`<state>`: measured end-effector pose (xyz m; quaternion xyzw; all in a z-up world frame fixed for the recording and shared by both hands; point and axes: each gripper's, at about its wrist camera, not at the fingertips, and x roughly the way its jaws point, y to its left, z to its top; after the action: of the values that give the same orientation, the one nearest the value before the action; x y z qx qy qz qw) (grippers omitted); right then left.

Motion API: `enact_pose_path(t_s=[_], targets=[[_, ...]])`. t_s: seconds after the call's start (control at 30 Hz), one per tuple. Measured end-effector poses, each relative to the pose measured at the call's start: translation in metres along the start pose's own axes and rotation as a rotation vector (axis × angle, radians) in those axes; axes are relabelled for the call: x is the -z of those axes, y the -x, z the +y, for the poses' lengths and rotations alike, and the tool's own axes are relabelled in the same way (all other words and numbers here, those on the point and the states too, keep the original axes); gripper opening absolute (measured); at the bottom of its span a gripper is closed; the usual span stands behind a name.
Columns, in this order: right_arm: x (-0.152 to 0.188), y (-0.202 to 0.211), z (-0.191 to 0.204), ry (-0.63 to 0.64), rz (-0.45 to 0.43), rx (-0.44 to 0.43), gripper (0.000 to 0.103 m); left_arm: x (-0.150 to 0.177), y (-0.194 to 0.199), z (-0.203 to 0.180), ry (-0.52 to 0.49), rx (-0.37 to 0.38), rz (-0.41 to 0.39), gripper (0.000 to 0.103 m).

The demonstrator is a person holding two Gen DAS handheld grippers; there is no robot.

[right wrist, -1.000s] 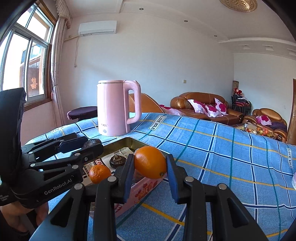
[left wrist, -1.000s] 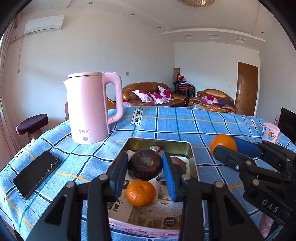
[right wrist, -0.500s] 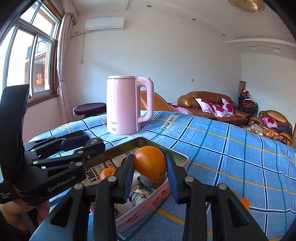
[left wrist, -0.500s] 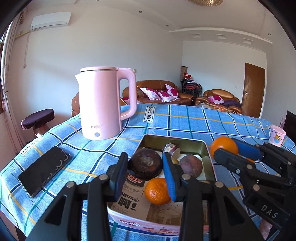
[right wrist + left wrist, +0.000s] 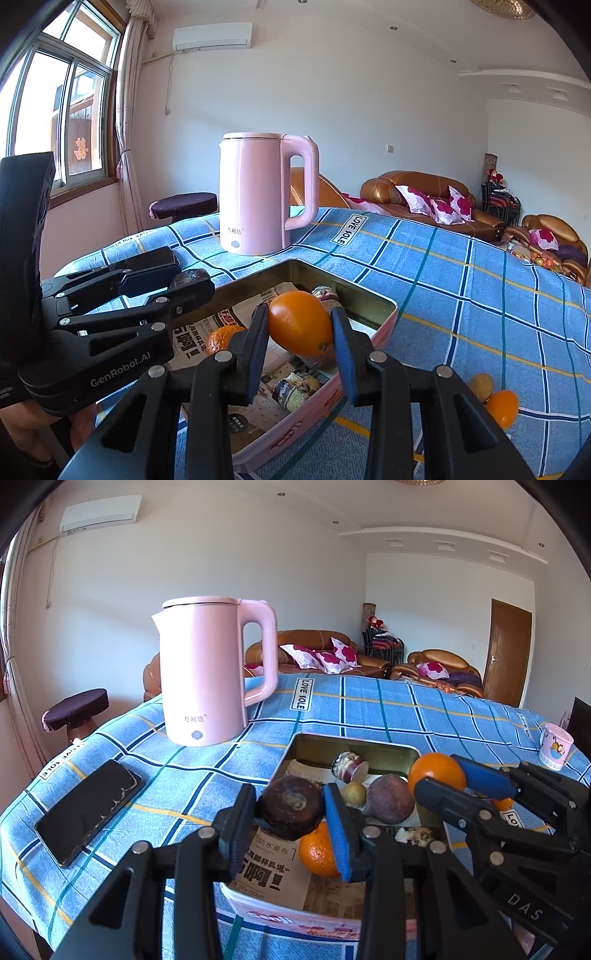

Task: Organize fruits
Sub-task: 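Carry the brown cake with the left tool over the tin while the right tool carries the orange there, then lower the cake into the tin and open the left tool while the right tool releases the orange, then move both tools back over the last fruits on the tablecloth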

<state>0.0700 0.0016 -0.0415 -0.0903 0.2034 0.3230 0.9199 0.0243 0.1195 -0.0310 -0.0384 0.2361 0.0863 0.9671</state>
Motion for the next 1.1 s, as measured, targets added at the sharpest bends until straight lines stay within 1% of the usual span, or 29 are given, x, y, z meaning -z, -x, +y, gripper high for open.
enact_pose_path(t_s=[0.17, 0.7, 1.0, 1.07, 1.1], targets=[[-0.001, -0.005, 0.001, 0.000, 0.017, -0.005, 0.036, 0.002, -0.003, -0.001, -0.003, 0.001, 0.013, 0.040], [0.000, -0.035, -0.001, -0.005, 0.147, -0.071, 0.036, 0.010, -0.015, -0.004, -0.018, -0.007, 0.067, 0.040], [0.001, -0.037, -0.002, -0.016, 0.162, -0.075, 0.037, 0.011, -0.014, -0.005, -0.021, -0.022, 0.065, 0.040], [0.000, -0.037, -0.003, -0.018, 0.159, -0.068, 0.040, 0.010, -0.013, -0.004, -0.017, -0.025, 0.062, 0.042], [0.000, -0.036, -0.003, -0.021, 0.157, -0.064, 0.041, 0.010, -0.012, -0.002, -0.011, -0.032, 0.059, 0.048]])
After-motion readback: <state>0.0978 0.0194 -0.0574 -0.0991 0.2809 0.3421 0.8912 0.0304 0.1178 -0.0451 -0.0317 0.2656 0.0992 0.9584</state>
